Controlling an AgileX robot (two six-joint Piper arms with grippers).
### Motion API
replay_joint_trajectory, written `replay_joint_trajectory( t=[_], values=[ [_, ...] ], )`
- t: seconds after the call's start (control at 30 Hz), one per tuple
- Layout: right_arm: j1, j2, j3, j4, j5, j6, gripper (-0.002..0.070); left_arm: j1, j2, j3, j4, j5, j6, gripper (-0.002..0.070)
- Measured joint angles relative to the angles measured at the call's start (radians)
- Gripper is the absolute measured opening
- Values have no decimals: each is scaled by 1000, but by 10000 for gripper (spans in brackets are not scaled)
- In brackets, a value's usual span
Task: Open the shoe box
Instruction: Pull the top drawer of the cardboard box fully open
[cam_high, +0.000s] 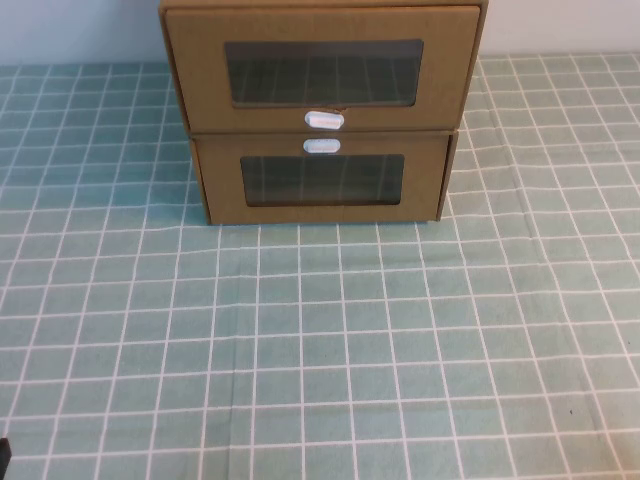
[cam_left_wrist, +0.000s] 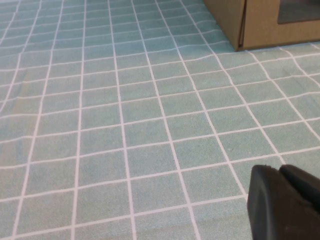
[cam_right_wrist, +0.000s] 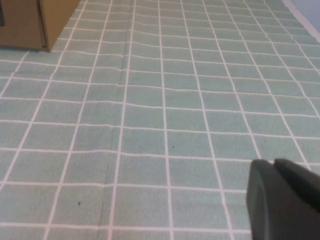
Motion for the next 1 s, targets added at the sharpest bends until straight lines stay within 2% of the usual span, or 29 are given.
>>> replay_joint_trajectory(
  t=[1.0],
  values=[
    [0,0,0,39,0,0,-13,0,0,1,22,-2,-5,-5]
  ],
)
